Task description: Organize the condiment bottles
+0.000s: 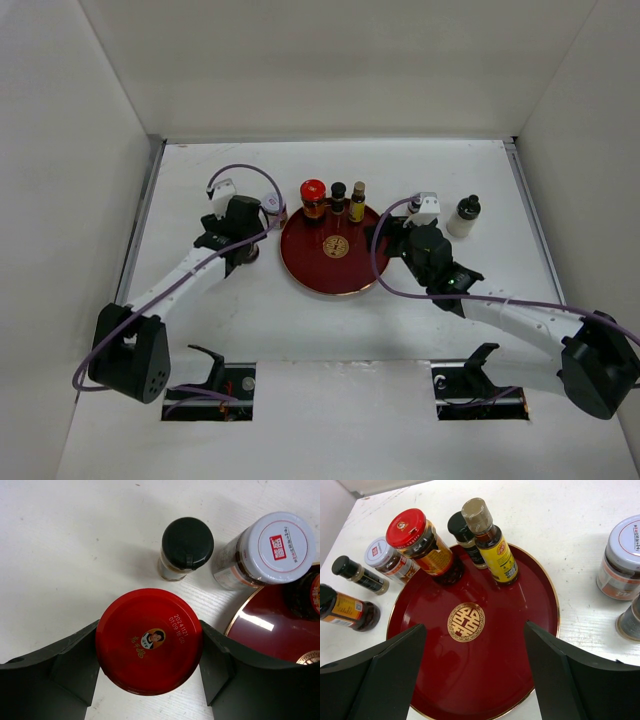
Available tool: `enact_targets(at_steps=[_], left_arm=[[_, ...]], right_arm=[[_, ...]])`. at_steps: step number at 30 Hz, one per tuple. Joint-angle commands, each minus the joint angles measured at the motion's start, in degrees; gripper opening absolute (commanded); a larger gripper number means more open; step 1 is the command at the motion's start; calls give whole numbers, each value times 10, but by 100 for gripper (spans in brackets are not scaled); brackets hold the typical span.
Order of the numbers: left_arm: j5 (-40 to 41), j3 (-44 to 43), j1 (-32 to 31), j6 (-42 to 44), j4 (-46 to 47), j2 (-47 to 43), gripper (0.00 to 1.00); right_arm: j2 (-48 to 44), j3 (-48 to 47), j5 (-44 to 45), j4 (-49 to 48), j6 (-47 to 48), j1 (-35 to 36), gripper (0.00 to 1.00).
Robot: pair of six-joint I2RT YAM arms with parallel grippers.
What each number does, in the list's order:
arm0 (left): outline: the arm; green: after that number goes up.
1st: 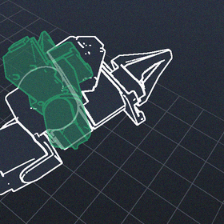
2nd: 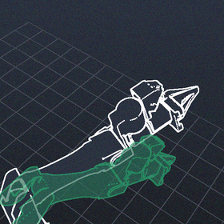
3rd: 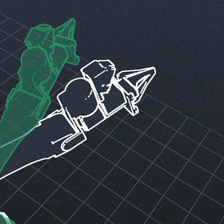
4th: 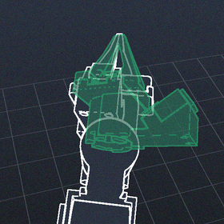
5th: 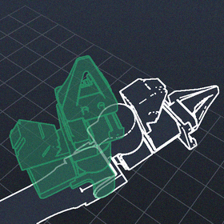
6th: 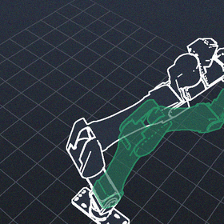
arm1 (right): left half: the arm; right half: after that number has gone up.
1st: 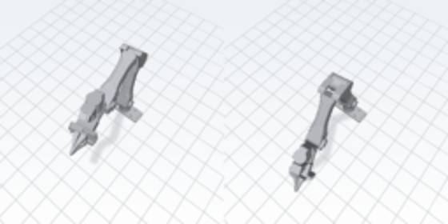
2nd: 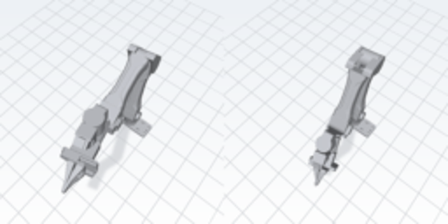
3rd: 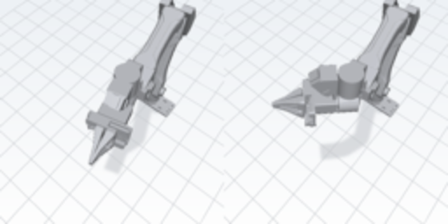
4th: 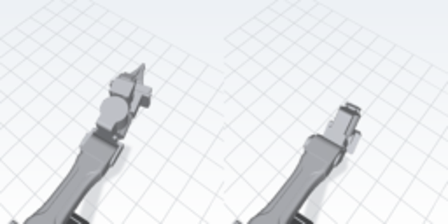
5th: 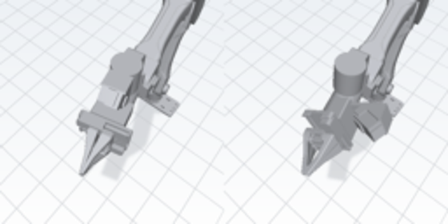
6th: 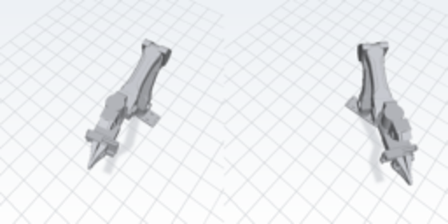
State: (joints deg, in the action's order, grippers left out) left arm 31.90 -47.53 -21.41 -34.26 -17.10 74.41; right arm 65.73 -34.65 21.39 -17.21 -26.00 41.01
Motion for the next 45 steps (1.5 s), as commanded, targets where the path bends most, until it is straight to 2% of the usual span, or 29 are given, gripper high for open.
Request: enact_targets(at_steps=[1, 5, 9, 13, 16, 20, 28, 38, 42, 45], left_arm=[[10, 2, -2, 7, 2, -73, 39], [12, -34, -15, 13, -38, -129, 37], [19, -81, -65, 10, -50, -152, 37], [20, -135, -151, 2, -43, -102, 37], [28, -167, -212, 5, -2, -35, 37], [16, -202, -243, 17, 69, 48, 37], [-1, -262, -250, 48, 138, 172, 37], [2, -303, -231, 82, 160, 252, 38], [12, -311, -228, 93, 163, 273, 46], [13, -311, -228, 99, 161, 277, 62]], right_arm=[[-9, 1, -3, -31, -5, 6, 86], [-7, 2, -3, -31, -6, 5, 86], [-12, 5, -3, -31, -7, 6, 86], [-19, 9, -3, -31, -8, -2, 86], [-23, 15, 4, -34, -14, -14, 86], [-20, 27, 2, -28, -45, -56, 85], [-44, 47, 7, -33, -61, -85, 85], [-33, 45, 3, -43, -62, -84, 86], [-33, 47, 4, -48, -59, -84, 86], [-39, 49, 7, -48, -62, -84, 86]])
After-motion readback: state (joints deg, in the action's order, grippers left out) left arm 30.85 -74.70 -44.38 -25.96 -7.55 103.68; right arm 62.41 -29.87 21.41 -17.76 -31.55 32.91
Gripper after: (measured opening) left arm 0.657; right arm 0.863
